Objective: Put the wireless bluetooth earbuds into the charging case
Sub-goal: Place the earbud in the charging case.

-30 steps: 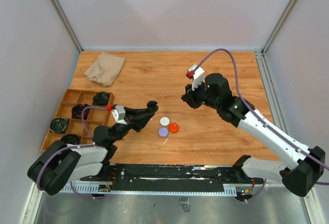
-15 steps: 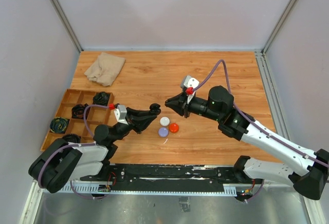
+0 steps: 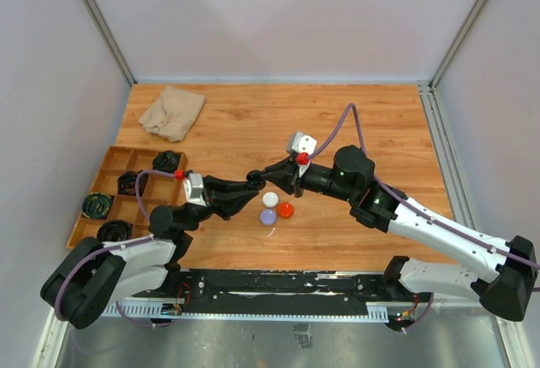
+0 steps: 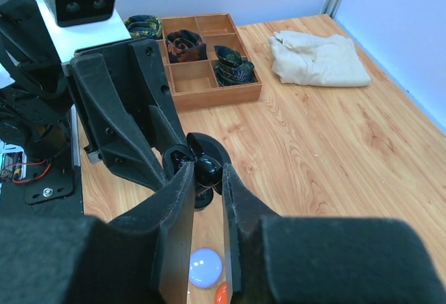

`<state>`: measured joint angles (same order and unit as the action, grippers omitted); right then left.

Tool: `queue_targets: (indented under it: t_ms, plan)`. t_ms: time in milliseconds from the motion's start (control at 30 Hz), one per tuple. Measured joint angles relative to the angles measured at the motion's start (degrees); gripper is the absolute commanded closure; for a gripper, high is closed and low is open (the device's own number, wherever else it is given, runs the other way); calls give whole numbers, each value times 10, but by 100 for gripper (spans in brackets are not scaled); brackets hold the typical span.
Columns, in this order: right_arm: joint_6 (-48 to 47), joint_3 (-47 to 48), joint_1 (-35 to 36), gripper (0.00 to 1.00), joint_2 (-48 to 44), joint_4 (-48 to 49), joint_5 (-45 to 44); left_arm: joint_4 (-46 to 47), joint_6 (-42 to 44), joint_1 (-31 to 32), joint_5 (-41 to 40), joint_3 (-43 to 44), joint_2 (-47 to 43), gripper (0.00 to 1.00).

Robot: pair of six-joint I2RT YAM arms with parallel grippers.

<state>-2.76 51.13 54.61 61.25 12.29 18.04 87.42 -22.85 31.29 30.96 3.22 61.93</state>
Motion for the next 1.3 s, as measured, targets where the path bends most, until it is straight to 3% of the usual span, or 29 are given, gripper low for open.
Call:
queue_targets:
  t_ms: [1300]
  plan:
    - [-14, -12, 31, 89, 6, 65, 3, 0, -31, 0, 14, 6, -46, 100]
